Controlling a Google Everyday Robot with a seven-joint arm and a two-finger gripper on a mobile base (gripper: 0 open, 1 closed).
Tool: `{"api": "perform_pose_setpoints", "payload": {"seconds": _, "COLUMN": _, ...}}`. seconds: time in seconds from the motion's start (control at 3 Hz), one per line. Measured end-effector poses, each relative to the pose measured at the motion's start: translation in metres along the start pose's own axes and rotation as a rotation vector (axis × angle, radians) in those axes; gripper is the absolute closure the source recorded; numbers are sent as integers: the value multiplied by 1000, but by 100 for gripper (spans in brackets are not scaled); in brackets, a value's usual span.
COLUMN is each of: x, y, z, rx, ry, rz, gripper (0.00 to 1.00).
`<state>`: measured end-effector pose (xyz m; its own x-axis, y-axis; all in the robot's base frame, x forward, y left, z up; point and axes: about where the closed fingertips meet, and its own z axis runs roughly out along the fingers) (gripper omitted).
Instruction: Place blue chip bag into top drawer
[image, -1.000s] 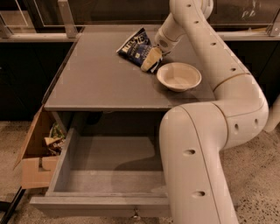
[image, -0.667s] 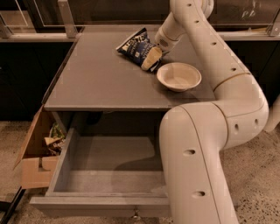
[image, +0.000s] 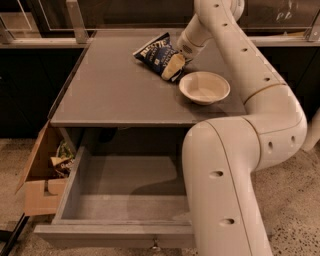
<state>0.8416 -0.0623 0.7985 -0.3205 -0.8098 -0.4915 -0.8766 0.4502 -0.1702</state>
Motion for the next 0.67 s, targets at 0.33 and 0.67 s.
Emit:
{"api": "perform_pose_setpoints", "payload": {"seconds": 0.33, "x": -4, "y": -1, "z": -7, "rx": 0, "ry": 0, "rz": 0, "gripper": 100}}
{"api": "perform_pose_setpoints", "payload": {"seconds": 0.67, "x": -7, "y": -2, "z": -13, "rx": 0, "ry": 0, "rz": 0, "gripper": 100}}
